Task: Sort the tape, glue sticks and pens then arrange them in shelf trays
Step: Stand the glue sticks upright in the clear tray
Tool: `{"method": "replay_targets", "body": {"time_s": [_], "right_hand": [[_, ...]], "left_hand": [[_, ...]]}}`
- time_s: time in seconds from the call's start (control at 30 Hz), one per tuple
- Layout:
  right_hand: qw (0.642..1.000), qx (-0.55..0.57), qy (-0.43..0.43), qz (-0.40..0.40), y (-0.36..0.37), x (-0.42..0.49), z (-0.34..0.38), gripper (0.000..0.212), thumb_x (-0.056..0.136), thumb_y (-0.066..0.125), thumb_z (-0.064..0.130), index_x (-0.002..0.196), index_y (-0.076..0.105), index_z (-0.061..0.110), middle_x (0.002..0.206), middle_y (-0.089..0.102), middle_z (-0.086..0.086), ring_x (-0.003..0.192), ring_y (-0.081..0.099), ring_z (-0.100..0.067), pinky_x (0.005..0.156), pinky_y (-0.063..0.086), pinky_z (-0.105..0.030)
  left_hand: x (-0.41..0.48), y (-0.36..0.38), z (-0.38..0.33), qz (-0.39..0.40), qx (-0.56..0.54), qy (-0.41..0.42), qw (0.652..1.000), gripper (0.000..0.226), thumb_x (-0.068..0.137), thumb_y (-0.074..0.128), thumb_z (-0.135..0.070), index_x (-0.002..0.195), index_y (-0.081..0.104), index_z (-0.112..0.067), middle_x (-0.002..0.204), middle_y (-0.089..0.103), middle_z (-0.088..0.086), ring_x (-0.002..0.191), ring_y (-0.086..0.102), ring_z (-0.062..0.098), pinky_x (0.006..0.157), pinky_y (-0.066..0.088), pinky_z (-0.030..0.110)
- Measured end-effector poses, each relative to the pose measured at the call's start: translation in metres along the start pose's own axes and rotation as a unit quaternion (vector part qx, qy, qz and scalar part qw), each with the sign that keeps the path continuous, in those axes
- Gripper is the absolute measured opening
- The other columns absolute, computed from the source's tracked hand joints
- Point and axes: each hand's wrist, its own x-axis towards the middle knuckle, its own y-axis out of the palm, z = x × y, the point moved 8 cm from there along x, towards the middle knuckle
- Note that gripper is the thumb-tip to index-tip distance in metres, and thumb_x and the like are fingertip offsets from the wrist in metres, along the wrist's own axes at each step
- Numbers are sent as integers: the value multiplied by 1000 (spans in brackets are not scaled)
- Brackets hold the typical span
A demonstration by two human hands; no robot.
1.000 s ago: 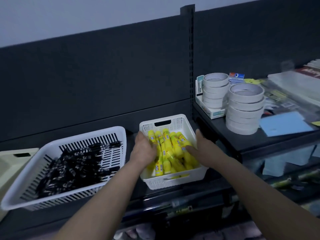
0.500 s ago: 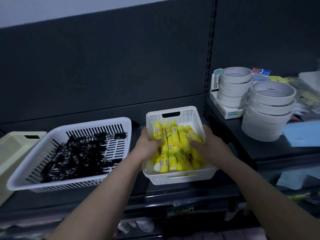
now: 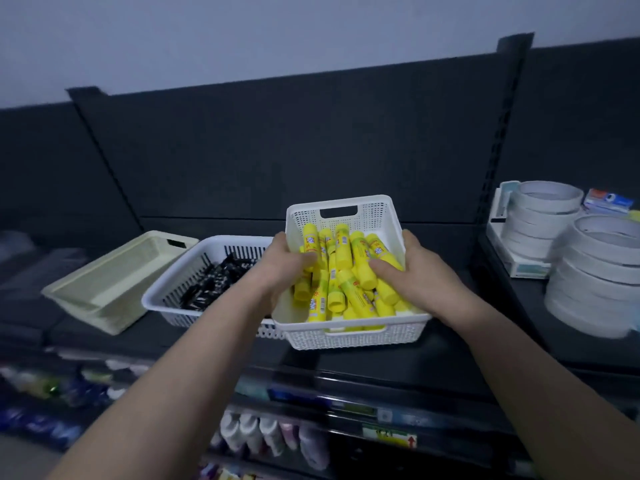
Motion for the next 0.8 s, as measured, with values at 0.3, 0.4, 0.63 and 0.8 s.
{"method": "replay_targets", "body": {"time_s": [0.3, 0.4, 0.63, 0.8], "right_hand": [[990, 16, -109, 88, 110, -9, 145, 55, 85, 53, 57, 123, 43, 18, 117, 61, -7, 104, 58, -28, 86, 48, -39], [983, 8, -138, 123, 162, -23, 199, 62, 85, 52, 59, 129, 41, 17, 122, 61, -8, 108, 58, -28, 87, 48, -37], [963, 26, -175, 203, 293, -59, 325, 75, 89, 46, 60, 144, 27, 13, 139, 49, -13, 124, 49, -31, 95, 44, -37], [951, 47, -201, 232, 376, -76, 410, 61, 88, 48, 59, 131, 40, 16, 129, 56, -10, 116, 53, -29, 92, 44, -36]], "left_hand": [[-65, -181, 46, -164, 1, -32, 986, 33, 89, 64, -13, 118, 51, -13, 96, 64, 6, 79, 61, 19, 62, 48, 28], [-92, -249, 72, -203, 1, -51, 978, 37, 88, 65, -14, 121, 50, -12, 107, 65, 12, 93, 65, 27, 75, 54, 36], [-141, -408, 136, -257, -12, -82, 963, 35, 89, 63, -10, 120, 49, -10, 101, 65, 7, 85, 63, 20, 65, 50, 30], [-172, -513, 174, -306, -12, -98, 947, 37, 88, 64, -13, 122, 49, -11, 105, 64, 7, 88, 62, 20, 68, 50, 30]]}}
